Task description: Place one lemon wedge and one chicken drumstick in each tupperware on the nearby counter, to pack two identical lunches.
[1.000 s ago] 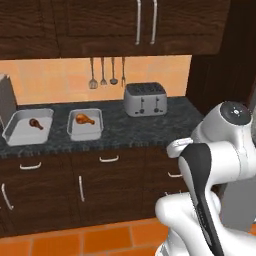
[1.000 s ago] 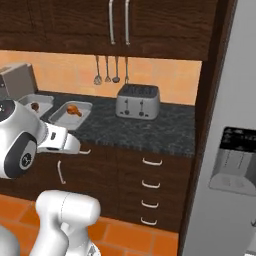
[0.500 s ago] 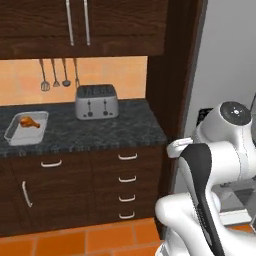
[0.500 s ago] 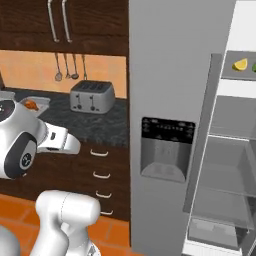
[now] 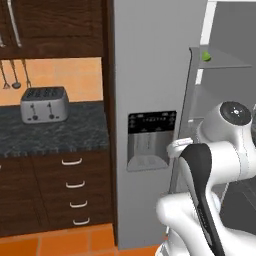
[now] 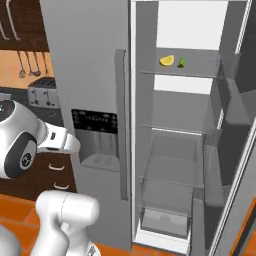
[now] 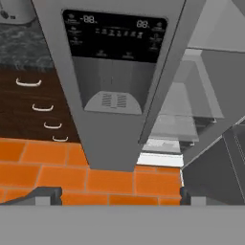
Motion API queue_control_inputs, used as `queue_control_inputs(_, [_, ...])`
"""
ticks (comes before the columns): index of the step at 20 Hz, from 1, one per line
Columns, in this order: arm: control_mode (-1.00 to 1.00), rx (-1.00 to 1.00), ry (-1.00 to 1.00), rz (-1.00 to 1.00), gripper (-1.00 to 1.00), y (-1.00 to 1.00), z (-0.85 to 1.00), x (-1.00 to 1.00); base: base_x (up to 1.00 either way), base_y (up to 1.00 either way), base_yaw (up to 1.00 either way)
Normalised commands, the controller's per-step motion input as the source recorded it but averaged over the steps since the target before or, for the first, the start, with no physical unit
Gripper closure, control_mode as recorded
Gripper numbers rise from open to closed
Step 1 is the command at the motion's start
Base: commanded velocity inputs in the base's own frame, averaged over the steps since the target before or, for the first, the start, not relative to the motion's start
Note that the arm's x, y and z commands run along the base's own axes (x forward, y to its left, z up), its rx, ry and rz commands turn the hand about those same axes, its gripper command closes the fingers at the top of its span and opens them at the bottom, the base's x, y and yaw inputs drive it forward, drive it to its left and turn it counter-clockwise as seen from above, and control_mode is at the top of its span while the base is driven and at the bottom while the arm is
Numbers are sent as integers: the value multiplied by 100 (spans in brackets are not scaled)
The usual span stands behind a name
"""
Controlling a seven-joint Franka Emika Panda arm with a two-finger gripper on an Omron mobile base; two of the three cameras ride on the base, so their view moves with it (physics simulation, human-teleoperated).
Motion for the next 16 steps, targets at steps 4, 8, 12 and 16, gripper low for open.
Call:
queue_control_inputs(4, [100, 0, 0, 0, -100, 0, 0, 0, 1, -99, 0])
queue_control_inputs(8, [100, 0, 0, 0, -100, 0, 0, 0, 21, -50, 0])
queue_control_inputs(12, [100, 0, 0, 0, -100, 0, 0, 0, 31, -29, 0])
queue_control_inputs(16, [100, 0, 0, 0, -100, 0, 0, 0, 43, -32, 0])
